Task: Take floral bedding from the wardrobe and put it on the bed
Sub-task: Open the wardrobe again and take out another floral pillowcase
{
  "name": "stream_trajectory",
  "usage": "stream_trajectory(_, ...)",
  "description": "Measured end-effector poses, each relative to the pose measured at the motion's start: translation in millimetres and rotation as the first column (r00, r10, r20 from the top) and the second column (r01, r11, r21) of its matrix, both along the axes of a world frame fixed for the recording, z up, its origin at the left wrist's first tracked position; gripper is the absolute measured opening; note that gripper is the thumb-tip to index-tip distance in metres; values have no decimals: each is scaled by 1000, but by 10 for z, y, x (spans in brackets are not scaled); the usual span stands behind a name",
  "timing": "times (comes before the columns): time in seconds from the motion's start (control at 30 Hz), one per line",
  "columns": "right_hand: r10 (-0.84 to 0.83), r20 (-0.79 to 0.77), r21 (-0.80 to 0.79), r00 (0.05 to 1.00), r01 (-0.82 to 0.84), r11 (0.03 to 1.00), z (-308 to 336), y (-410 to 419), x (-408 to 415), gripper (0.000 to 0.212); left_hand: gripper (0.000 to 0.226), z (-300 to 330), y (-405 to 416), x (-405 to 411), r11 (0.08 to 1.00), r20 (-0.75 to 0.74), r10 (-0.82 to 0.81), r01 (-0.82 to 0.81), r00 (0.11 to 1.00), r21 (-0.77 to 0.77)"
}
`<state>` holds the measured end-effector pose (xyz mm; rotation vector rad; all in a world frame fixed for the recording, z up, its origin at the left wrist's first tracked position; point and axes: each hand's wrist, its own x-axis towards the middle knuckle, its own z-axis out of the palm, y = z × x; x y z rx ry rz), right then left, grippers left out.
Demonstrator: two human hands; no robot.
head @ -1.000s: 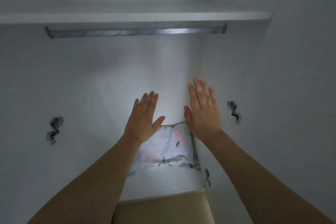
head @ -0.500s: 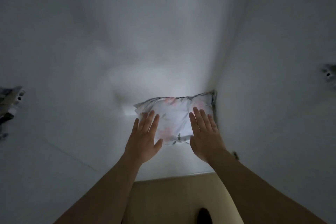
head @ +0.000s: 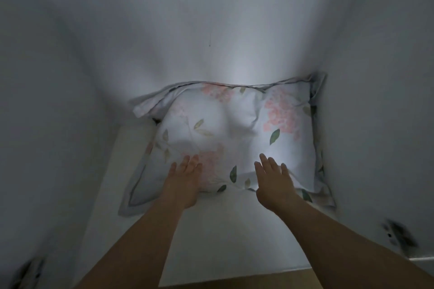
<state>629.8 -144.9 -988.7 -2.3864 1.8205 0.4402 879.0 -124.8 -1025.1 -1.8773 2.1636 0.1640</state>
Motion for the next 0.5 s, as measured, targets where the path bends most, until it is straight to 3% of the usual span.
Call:
stream_trajectory(0.1,-30,-11,-34,999,29,999,-661,-377,-93,86,96,-568,-477,18,998,-22,-3,2,1000,-56)
stream_trajectory(0.2,-39,19,-141,999,41,989,-1068,-770,-137,92,92,-966,-875,227,989,-156,140,-146,978,-22)
stream_trajectory(0.33,13,8,-183,1000,-11,983,-1393,-1224,-110,94,98,-1316,-1182,378,987,-240,143,-155,960,-32)
stream_trajectory(0.4,5,10,-174,1000,-3,985,-1543,-1368,-57,88,94,-1404,-1315,312,981,-212,154,-175,965,-82)
stream_trajectory(0.5,7,-35,-199,999,-14,980,-1708,-1516,23,72,71,-1494,-1464,210,959,-97,150,-169,984,-228)
